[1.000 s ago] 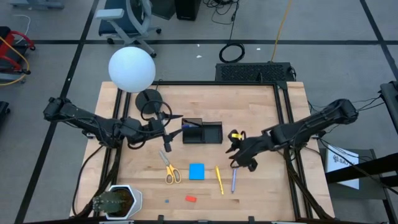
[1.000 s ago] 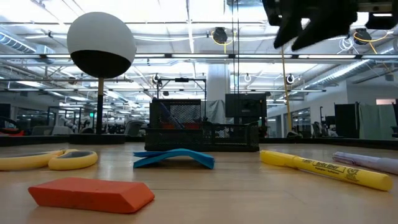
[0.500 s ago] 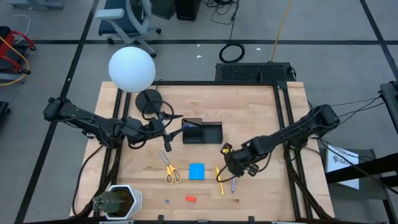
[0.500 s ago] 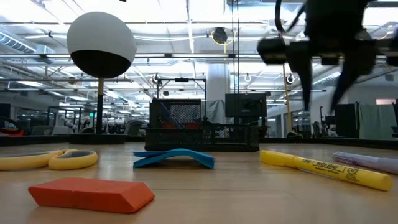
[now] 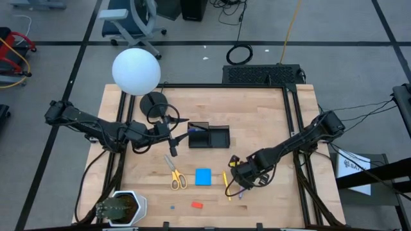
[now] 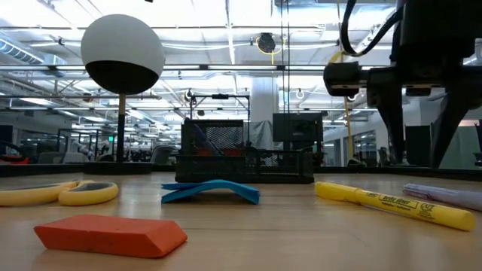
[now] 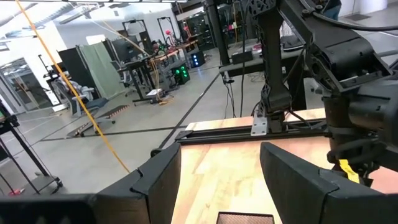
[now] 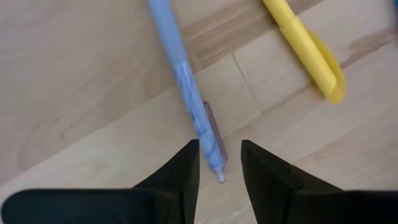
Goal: Pick and place office supplies into organizer
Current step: Put the violet pen into the desk organizer
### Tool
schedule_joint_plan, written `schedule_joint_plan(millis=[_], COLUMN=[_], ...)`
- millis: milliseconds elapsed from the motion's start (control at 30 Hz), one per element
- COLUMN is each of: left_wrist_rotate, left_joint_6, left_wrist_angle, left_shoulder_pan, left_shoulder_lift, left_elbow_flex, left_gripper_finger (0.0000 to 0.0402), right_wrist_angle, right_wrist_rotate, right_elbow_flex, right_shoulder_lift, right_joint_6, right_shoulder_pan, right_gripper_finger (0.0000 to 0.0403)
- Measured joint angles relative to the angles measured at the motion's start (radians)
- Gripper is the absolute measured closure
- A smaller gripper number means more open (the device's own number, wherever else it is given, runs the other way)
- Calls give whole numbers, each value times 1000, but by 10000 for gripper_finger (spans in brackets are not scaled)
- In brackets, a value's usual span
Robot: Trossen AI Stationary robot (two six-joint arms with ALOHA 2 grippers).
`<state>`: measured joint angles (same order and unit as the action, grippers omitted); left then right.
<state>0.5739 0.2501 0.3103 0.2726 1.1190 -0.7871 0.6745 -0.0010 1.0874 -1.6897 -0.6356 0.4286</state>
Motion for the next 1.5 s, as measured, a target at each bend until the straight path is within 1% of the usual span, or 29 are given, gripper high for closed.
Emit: schedule_joint_plan(millis=[300, 400, 500, 667, 833, 900, 967, 1133, 1400, 1500], left_wrist_rotate=[0, 0, 0, 0, 0, 0, 0, 0, 0, 0], left_joint_6=[-5, -5, -5, -4, -4, -4, -8, -9, -10, -10], left_wrist_angle=[0, 0, 0, 0, 0, 0, 0, 0, 0, 0], left_shoulder_pan=[0, 0, 0, 0, 0, 0, 0, 0, 0, 0], left_shoulder_lift=[0, 0, 0, 0, 0, 0, 0, 0, 0, 0], left_elbow_flex=[0, 0, 0, 0, 0, 0, 0, 0, 0, 0], left_gripper_finger=[179, 179, 179, 179, 179, 179, 179, 179, 179, 179], right_wrist_angle=[-21, -20, -25, -14, -17, -24, -24, -35, -52, -61], right_wrist_rotate=[0, -2, -29, -29, -48, -55, -54, -57, -56, -51], right_elbow_flex=[0, 0, 0, 5, 3, 3, 2, 2, 1, 1], right_shoulder_lift=[-4, -33, -86, -158, -162, -158, -157, -158, -159, -141], right_joint_6=[-32, -35, -38, -61, -61, -54, -54, -72, -81, -83], right_shoulder_pan=[-1, -1, -1, 7, 4, 1, 2, 3, 1, -2], right_gripper_finger=[291, 291, 291, 291, 292, 301, 318, 379, 381, 381])
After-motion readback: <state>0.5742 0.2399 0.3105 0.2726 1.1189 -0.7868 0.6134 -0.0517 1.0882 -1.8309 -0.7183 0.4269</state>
